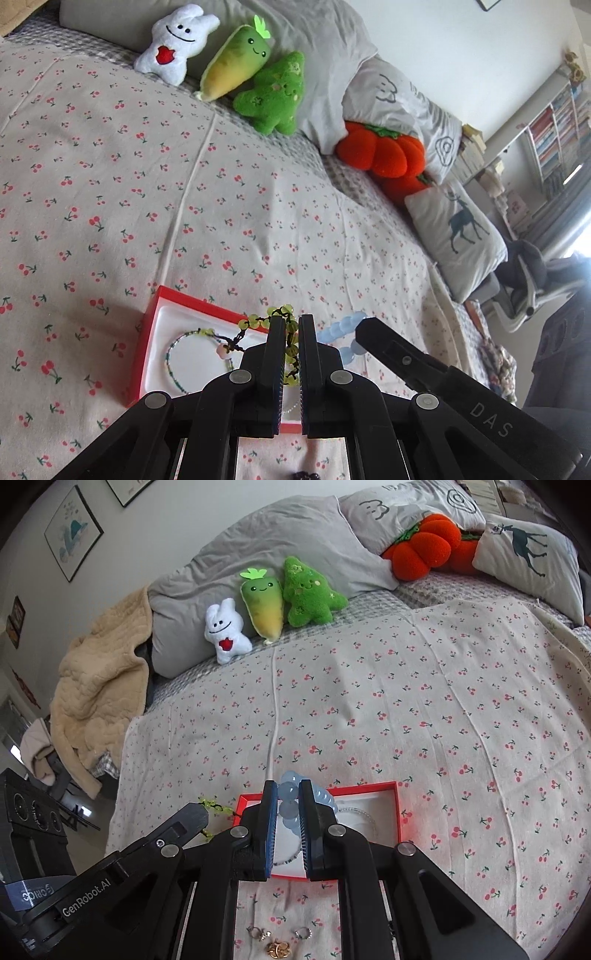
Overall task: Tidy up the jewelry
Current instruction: 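Lift both bracelets and carry them into the red box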
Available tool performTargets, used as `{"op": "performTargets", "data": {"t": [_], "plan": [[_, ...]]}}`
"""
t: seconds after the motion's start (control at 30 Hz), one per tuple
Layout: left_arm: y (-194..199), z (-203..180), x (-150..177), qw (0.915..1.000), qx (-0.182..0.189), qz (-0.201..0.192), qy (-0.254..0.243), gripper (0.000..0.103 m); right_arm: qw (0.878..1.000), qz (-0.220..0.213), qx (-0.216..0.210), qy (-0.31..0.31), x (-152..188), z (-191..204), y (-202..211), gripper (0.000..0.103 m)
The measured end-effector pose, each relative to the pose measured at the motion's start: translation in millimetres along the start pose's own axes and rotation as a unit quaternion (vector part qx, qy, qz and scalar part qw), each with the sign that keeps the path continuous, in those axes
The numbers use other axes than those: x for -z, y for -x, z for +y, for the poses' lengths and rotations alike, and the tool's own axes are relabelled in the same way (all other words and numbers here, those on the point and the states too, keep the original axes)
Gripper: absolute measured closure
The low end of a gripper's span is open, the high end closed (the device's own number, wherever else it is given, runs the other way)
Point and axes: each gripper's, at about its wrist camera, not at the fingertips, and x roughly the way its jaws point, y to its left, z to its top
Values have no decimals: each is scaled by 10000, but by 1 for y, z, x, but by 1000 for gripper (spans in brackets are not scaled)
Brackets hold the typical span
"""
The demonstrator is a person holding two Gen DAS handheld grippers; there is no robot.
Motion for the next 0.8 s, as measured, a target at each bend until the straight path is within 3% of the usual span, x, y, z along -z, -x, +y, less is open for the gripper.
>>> {"op": "performTargets", "data": {"t": [0.07,0.13,0.4,0.8], "plan": [[-7,2,-1,10000,28,37,-23,102,9999,83,-150,-11,0,-2,-11,91],[-17,8,1,9996,-205,187,-14,102,9997,223,-96,-27,3,-6,-23,91],[-46,31,16,9883,-1269,850,-49,102,9938,823,746,-14,20,-31,-52,91],[-55,34,24,9758,-1938,942,-364,102,9869,1021,1225,253,30,-37,-59,90]]}}
